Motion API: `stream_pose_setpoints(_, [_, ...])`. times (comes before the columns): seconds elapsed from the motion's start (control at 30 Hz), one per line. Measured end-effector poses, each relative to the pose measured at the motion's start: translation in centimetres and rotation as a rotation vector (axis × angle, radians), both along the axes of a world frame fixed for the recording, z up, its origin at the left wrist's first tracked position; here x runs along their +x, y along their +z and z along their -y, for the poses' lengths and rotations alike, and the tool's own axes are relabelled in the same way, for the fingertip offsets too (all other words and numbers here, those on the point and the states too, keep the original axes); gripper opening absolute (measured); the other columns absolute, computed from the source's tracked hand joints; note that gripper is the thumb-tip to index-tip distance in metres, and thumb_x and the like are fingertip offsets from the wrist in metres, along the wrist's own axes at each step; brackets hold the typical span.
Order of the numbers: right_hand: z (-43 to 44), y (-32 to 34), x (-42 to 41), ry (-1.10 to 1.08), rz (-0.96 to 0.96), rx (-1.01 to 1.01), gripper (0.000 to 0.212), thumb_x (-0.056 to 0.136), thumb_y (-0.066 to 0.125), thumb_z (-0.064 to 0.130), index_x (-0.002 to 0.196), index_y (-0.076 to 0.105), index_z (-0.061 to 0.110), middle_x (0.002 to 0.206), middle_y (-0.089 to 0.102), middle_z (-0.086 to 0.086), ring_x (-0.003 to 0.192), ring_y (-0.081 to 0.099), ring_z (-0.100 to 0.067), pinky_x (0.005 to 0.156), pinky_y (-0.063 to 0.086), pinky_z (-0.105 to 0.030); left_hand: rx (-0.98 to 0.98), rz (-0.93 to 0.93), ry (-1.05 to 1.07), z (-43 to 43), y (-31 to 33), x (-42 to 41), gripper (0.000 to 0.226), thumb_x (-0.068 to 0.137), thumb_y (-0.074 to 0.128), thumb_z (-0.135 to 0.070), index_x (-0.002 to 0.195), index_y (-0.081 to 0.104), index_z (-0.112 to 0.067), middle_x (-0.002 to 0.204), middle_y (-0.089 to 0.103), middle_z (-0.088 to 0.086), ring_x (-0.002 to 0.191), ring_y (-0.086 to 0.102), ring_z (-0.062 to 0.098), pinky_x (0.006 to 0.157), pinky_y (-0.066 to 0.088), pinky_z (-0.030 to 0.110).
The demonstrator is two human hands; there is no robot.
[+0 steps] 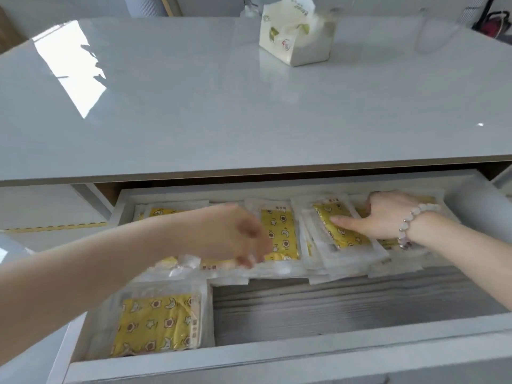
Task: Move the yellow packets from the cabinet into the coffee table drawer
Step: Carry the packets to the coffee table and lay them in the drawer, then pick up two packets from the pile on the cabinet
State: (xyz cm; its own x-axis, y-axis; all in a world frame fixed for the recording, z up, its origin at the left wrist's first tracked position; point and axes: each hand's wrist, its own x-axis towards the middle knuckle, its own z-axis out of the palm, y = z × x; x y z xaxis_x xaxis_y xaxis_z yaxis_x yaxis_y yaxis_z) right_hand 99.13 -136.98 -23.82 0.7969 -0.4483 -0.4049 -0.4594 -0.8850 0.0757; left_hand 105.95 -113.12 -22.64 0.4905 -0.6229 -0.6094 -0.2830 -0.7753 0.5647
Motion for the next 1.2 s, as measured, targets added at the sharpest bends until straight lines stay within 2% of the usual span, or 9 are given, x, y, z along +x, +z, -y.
stream_pose_setpoints(0.23, [-0.6,-1.1,0.7,-0.092,0.016,0.134,0.068,0.067,0.054,0.078,0.060,0.049,0.010,0.054,0.052,-0.003,0.049,0.050,-0.012,0.047,0.038,-0.023,-0.212,-0.297,0.483,7.3,-3.1,-1.5,0.047,0.086,0.065,-0.040,0.119,0.057,-0.007,0.099,0.066,0.002,0.089,0.069,0.013,0.075,0.057,0.020])
stream_pose_setpoints(0.4, [-0.3,-1.6,0.9,-0.242,0.174,0.342,0.067,0.068,0.066,0.067,0.088,0.060,0.004,0.078,0.061,-0.007,0.063,0.056,-0.016,0.050,0.040,-0.024,-0.122,-0.077,0.500,8.8,-4.6,-2.4,0.049,0.074,0.073,-0.054,0.073,0.043,-0.015,0.079,0.062,0.000,0.087,0.070,0.015,0.083,0.056,0.028])
stream_pose_setpoints(0.6, [-0.1,-1.2,1.3,-0.300,0.194,0.543,0.067,0.074,0.063,0.062,0.104,0.062,0.001,0.101,0.061,-0.009,0.087,0.059,-0.021,0.070,0.043,-0.028,-0.220,-0.129,0.573,9.2,-3.8,-2.6,0.087,0.073,0.062,-0.067,0.133,0.045,-0.006,0.111,0.062,0.006,0.086,0.062,0.015,0.073,0.056,0.025])
stream_pose_setpoints(0.73, [0.1,-1.1,1.5,-0.319,0.149,0.632,0.077,0.078,0.059,0.061,0.131,0.053,0.006,0.134,0.051,-0.011,0.110,0.049,-0.021,0.085,0.036,-0.028,-0.257,-0.173,0.591,9.4,-3.6,-2.2,0.099,0.070,0.064,-0.069,0.142,0.037,-0.006,0.120,0.060,0.007,0.099,0.062,0.018,0.086,0.055,0.030])
stream_pose_setpoints(0.83, [-0.1,-0.4,0.9,-0.338,0.193,0.882,0.064,0.077,0.056,0.064,0.120,0.064,0.017,0.122,0.061,0.003,0.106,0.057,-0.010,0.092,0.035,-0.020,-0.321,-0.111,0.578,9.3,-3.1,-2.0,0.091,0.074,0.068,-0.059,0.143,0.034,-0.010,0.114,0.060,-0.003,0.097,0.058,0.012,0.082,0.049,0.022])
stream_pose_setpoints(0.9, [-0.5,0.1,0.3,-0.441,0.272,1.179,0.053,0.078,0.055,0.058,0.115,0.064,0.021,0.106,0.070,0.008,0.095,0.065,-0.003,0.094,0.043,-0.015,-0.355,-0.097,0.605,9.0,-2.8,-1.6,0.090,0.076,0.074,-0.046,0.147,0.029,-0.013,0.135,0.051,-0.001,0.112,0.053,0.014,0.087,0.041,0.023])
stream_pose_setpoints(1.03, [-0.5,0.2,0.2,-0.426,0.212,1.362,0.053,0.066,0.056,0.054,0.107,0.066,0.022,0.101,0.074,-0.004,0.092,0.071,-0.020,0.078,0.054,-0.037,-0.359,-0.147,0.560,6.3,-1.9,-1.0,0.082,0.079,0.075,-0.026,0.146,0.031,-0.011,0.142,0.046,0.003,0.118,0.050,0.017,0.101,0.036,0.029])
stream_pose_setpoints(1.1, [-0.4,0.2,0.3,-0.455,0.191,1.288,0.038,0.067,0.061,0.045,0.096,0.067,0.020,0.083,0.075,-0.002,0.071,0.072,-0.016,0.065,0.058,-0.034,-0.338,-0.146,0.420,4.0,-1.2,-0.4,0.057,0.079,0.076,-0.022,0.131,0.054,-0.012,0.123,0.064,0.003,0.110,0.062,0.020,0.101,0.044,0.034])
stream_pose_setpoints(1.2, [-0.1,-0.1,0.3,-0.494,0.160,1.235,0.018,0.083,0.061,0.032,0.091,0.066,0.017,0.071,0.073,-0.001,0.058,0.070,-0.014,0.051,0.057,-0.029,-0.126,0.059,0.129,0.8,-0.6,0.3,0.024,0.073,0.078,-0.036,0.086,0.070,-0.019,0.081,0.072,0.001,0.073,0.066,0.019,0.076,0.053,0.029])
